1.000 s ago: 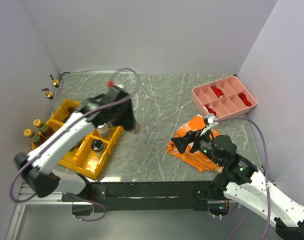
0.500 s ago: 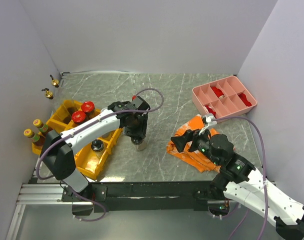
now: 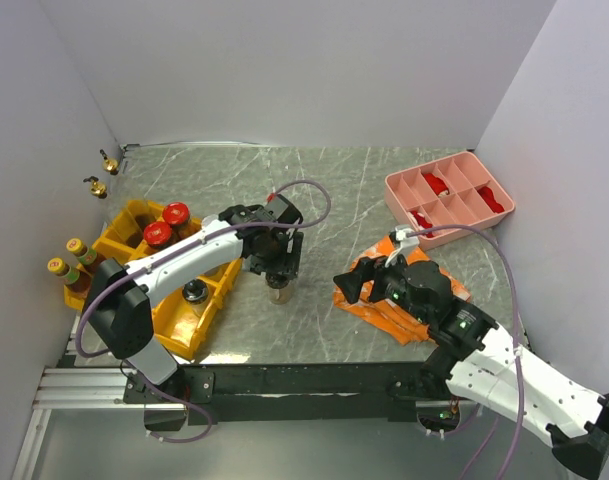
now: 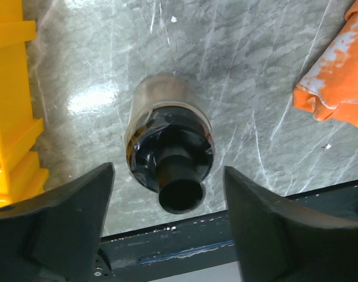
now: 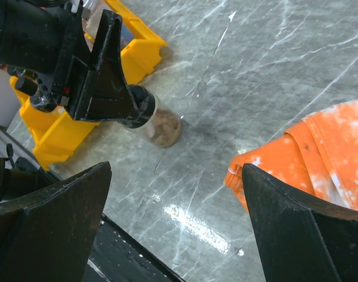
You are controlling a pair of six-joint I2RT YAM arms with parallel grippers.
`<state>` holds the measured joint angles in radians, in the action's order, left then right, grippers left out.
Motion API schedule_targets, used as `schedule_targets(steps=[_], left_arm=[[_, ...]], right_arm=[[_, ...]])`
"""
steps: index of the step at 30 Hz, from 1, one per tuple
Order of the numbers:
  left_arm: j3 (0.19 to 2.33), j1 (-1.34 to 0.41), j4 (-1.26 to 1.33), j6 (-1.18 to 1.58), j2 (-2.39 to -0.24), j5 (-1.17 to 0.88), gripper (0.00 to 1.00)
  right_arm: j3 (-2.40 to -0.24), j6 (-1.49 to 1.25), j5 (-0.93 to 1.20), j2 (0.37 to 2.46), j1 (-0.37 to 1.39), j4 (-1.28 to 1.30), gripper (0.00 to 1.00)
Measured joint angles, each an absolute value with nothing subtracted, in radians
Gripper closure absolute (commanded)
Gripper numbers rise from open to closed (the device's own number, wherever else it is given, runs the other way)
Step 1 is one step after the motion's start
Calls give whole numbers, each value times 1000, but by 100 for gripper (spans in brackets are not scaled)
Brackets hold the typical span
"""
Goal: Organize the condiment bottles
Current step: Place the bottle at the center of the board.
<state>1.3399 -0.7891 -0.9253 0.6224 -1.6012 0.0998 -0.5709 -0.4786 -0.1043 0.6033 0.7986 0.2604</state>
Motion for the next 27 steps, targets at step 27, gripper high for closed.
schedule_targets(steps=[27], left_arm=[[1642,-579,-908,693,-710,192,4]], right_arm=[[-994,-323,-122,1451,1010,30,5]])
